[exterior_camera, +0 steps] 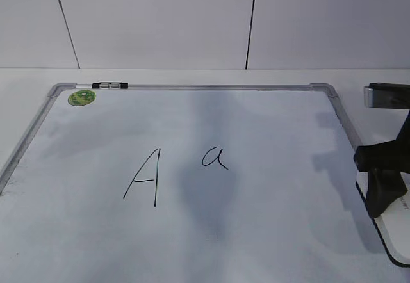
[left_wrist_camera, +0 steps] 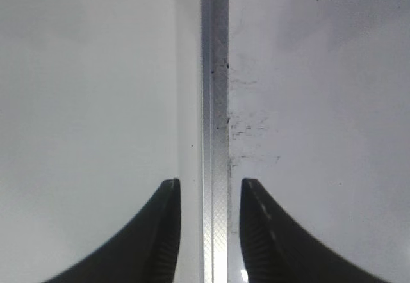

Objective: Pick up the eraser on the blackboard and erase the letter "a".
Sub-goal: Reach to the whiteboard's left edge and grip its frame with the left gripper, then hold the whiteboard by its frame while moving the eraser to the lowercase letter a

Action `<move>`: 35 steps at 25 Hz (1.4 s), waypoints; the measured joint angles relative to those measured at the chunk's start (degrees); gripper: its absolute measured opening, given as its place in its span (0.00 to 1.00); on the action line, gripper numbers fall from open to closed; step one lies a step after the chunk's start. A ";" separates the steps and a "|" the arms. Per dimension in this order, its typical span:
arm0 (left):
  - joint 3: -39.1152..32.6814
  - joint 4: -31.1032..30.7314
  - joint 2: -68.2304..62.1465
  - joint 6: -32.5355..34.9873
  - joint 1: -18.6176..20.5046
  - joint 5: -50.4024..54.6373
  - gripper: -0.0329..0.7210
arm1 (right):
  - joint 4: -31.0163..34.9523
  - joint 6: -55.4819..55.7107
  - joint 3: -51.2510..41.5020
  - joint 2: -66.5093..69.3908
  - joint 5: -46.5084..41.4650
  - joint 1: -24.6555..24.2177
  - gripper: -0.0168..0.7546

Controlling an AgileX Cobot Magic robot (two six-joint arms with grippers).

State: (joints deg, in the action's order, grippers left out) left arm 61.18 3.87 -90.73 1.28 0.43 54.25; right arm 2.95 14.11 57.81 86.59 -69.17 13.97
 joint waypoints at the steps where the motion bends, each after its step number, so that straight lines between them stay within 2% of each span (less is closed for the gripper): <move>1: 0.00 0.36 -0.94 0.16 0.00 0.00 0.36 | 0.13 0.01 0.00 0.00 0.00 0.00 0.74; 19: 6.38 0.82 -12.62 1.12 0.00 -0.27 0.36 | 1.07 -1.33 0.00 0.00 -0.09 0.00 0.74; 35: 6.62 0.82 -16.85 1.12 0.00 -0.14 0.36 | 1.54 -1.80 0.00 0.00 -0.14 0.00 0.74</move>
State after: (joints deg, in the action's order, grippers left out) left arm 67.79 4.69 -107.58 2.40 0.43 54.10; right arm 4.49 12.32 57.81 86.59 -69.31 13.97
